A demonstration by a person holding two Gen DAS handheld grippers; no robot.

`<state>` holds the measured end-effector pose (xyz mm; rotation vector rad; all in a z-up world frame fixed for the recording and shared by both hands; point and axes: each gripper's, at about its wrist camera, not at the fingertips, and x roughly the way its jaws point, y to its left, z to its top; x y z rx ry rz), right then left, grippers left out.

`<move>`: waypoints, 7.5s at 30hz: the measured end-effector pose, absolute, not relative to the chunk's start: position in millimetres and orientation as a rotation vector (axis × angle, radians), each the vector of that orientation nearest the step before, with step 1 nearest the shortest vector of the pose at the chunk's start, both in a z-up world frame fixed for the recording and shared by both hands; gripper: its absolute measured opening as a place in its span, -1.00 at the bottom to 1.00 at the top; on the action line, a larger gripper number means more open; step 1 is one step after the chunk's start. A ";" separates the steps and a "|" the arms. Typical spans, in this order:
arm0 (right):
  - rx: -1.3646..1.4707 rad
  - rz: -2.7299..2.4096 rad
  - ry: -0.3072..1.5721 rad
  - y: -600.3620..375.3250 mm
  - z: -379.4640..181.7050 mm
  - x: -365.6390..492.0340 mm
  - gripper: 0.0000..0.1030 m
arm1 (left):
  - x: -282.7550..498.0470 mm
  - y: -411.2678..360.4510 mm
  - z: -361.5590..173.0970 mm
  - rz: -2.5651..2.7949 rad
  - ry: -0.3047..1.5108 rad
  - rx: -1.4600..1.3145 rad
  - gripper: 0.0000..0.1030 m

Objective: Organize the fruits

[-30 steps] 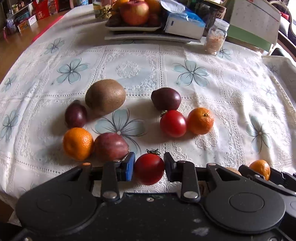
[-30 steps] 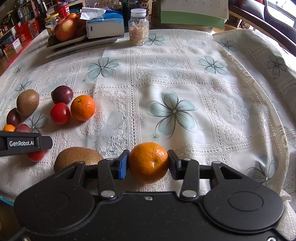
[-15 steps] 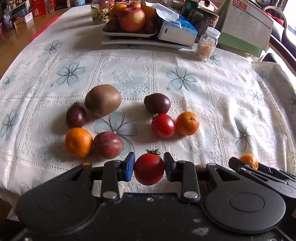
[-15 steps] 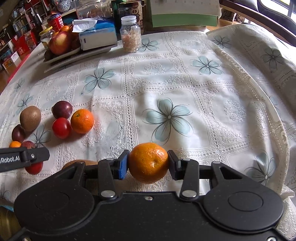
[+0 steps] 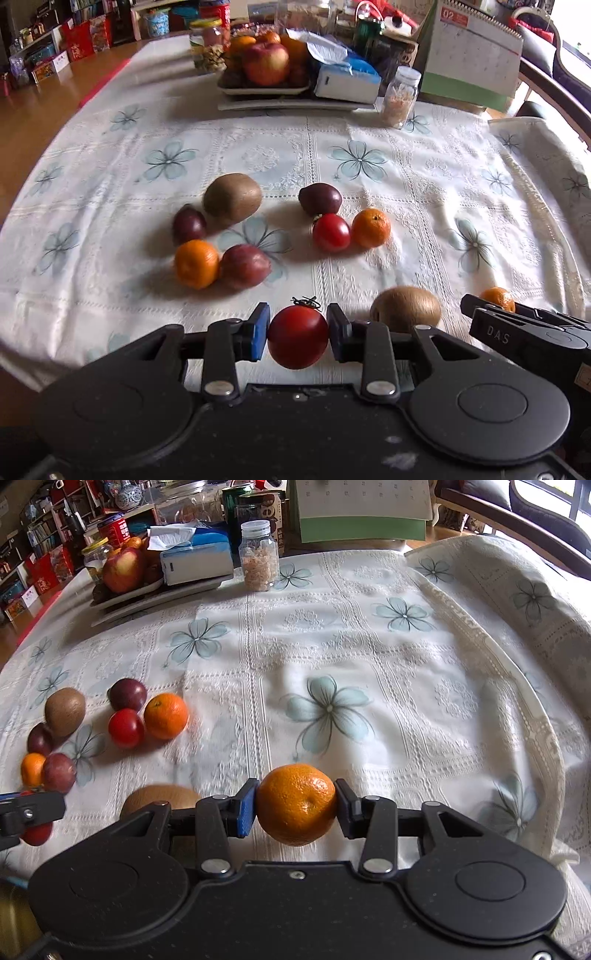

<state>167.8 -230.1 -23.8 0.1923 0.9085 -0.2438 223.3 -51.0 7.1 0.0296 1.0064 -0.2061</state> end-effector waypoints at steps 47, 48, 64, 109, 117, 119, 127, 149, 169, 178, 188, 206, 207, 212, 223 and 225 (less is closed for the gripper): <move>0.165 -0.142 0.880 -151.6 0.1 -33.3 -0.01 | 40.5 32.9 -11.9 -0.159 1.100 -0.029 -0.36; 0.166 -0.142 0.882 -151.7 -0.3 -33.1 -0.01 | 40.1 32.4 -12.6 -0.157 1.104 -0.029 -0.36; 0.122 -0.163 0.905 -144.5 -1.8 -31.2 0.04 | 39.2 30.1 -10.5 -0.157 1.081 -0.018 -0.36; 0.061 -0.137 0.963 -142.6 -3.5 -26.9 0.03 | 34.8 27.4 -6.7 -0.144 1.055 0.011 -0.35; 0.042 -0.137 0.978 -141.2 -4.2 -25.5 0.02 | 36.2 27.9 -7.1 -0.129 1.049 0.008 -0.35; 0.040 -0.141 0.983 -141.3 -4.3 -24.4 0.02 | 36.5 28.1 -7.0 -0.131 1.051 0.006 -0.35; -0.002 -0.100 0.976 -134.5 -4.2 -27.6 -0.01 | 32.1 25.8 -5.0 -0.133 1.022 0.019 -0.35; 0.040 -0.126 0.976 -140.0 -1.6 -28.3 0.00 | 30.2 26.3 -3.8 -0.121 1.029 0.020 -0.35; 0.111 -0.097 1.079 -149.3 -10.5 -17.7 0.00 | 31.6 16.5 -10.5 -0.117 1.050 0.066 -0.35; 0.122 -0.075 1.107 -149.2 -12.3 -14.0 0.01 | 39.4 13.6 -18.3 -0.118 1.133 0.089 -0.35; 0.179 -0.038 1.119 -161.5 5.3 7.4 0.01 | 76.0 28.2 -0.9 -0.140 1.237 0.055 -0.35; 0.182 -0.039 1.039 -169.4 25.9 136.2 0.05 | 253.7 23.1 27.4 -0.107 1.188 0.100 -0.35; 0.179 -0.041 1.044 -169.4 24.0 142.3 0.05 | 260.1 21.9 25.5 -0.109 1.189 0.107 -0.35; 0.165 -0.059 1.062 -167.9 13.5 168.5 0.05 | 289.1 15.4 16.6 -0.120 1.204 0.114 -0.35; 0.199 -0.075 1.104 -172.4 -14.4 201.4 0.20 | 310.5 18.5 -3.7 -0.148 1.206 0.080 -0.35; 0.200 -0.079 1.113 -173.0 -19.3 205.9 0.22 | 311.6 17.0 -5.8 -0.154 1.205 0.083 -0.35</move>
